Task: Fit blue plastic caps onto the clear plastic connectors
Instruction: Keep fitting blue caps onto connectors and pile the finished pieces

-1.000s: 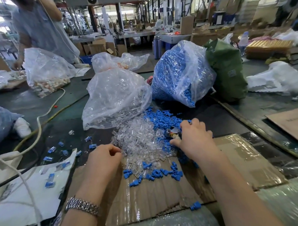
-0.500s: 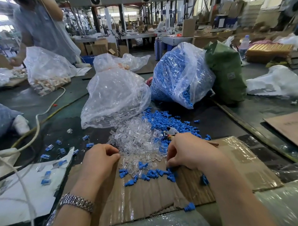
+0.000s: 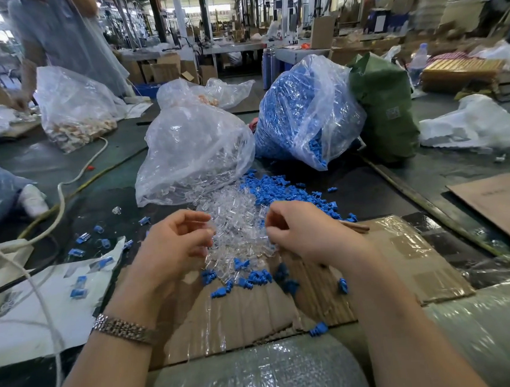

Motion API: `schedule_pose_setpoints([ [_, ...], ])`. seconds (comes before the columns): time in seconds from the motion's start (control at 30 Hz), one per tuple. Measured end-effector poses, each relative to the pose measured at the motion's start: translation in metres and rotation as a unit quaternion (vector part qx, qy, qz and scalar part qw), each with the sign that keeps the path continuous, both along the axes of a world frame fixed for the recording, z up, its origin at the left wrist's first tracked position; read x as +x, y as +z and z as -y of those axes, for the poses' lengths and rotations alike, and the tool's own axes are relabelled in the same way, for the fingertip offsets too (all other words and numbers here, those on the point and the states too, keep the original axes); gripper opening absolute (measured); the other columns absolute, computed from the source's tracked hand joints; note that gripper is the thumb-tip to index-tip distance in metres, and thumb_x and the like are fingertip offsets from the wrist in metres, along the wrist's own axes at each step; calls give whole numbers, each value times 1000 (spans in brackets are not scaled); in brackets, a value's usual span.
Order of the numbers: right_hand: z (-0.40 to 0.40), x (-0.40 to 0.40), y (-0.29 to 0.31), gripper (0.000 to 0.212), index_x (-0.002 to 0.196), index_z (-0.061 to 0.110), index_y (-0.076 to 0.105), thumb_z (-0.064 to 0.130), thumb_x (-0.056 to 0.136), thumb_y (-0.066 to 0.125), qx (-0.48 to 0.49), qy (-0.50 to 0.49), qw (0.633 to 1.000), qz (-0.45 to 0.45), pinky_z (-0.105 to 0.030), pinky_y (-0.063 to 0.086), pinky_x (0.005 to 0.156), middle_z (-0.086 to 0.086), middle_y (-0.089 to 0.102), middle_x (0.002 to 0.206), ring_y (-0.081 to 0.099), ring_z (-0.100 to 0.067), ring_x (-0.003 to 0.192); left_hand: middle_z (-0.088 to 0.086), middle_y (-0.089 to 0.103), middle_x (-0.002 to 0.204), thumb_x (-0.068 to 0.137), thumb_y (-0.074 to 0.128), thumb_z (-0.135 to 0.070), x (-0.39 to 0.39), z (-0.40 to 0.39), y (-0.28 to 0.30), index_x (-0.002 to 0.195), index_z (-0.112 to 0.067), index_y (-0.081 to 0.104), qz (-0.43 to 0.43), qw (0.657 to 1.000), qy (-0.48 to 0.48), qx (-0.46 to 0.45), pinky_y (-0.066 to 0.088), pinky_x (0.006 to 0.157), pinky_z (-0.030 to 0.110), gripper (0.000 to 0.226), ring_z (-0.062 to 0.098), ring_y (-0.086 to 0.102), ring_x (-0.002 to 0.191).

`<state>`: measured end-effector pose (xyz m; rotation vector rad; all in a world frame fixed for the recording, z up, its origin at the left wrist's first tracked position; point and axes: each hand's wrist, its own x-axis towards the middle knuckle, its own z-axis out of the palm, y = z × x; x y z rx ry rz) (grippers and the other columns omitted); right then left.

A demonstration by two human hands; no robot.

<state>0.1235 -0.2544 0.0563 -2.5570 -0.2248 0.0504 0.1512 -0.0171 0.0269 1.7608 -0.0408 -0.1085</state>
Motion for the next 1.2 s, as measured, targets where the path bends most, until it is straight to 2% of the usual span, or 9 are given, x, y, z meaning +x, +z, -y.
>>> schedule_pose_setpoints([
  [0.03,-2,1,-1,13,86,27,61,26,100,61,58,4,998,11,-14,44,56,9,66,79,61,0,63,10,77,97,82,75,-4,-1,1,1,100,-11,76,-30,996,-28,-73,57,66,23,20,18,72,80],
  [0.1,-9,2,-2,12,86,25,68,25,98,67,187,17,981,41,-22,55,63,7,70,72,63,0,58,19,75,104,77,74,-5,-2,2,1,98,-6,79,-65,981,-69,-166,59,68,24,21,21,73,84],
  [0.2,-16,4,-3,7,87,20,76,19,92,73,344,35,935,80,-28,55,61,1,69,67,62,-10,58,20,75,106,77,72,-5,-4,5,3,100,-4,79,-86,966,-107,-221,59,70,23,24,21,75,86],
  [0.3,-18,5,-4,14,104,11,77,12,98,65,401,43,911,80,-28,56,67,-3,71,75,66,-16,66,20,75,106,77,72,-4,-5,8,4,103,-3,79,-97,955,-123,-250,60,70,24,27,21,75,87],
  [0.4,-17,5,-5,19,111,7,74,5,100,59,399,69,912,70,-27,58,70,-3,70,79,67,-17,71,23,74,107,76,72,-2,-6,11,4,100,-3,79,-106,953,-116,-258,60,69,24,25,23,75,86],
  [0.5,-19,4,-5,15,101,14,78,5,94,68,380,73,918,89,-24,55,66,5,70,74,63,-11,68,24,74,110,77,72,-1,-6,13,4,102,-2,78,-107,954,-116,-255,60,69,23,26,23,75,87],
  [0.63,-19,5,-9,7,92,14,78,10,87,78,358,64,925,111,-23,55,67,1,73,74,65,-9,67,23,74,110,76,74,-2,-6,12,4,103,-3,78,-101,953,-124,-256,60,71,23,28,21,75,86],
  [0.83,-20,7,-13,13,96,21,76,9,91,74,272,65,948,153,-18,54,73,12,70,76,67,-4,71,23,74,109,76,73,0,-8,15,4,97,-7,80,-94,956,-123,-248,60,72,24,23,21,75,86],
  [1.2,-26,2,-11,7,95,16,72,10,92,72,201,80,959,183,-18,46,69,13,65,78,59,-5,72,20,76,96,71,75,0,-10,18,5,91,-6,81,-55,962,-107,-244,60,71,25,22,24,75,80],
])
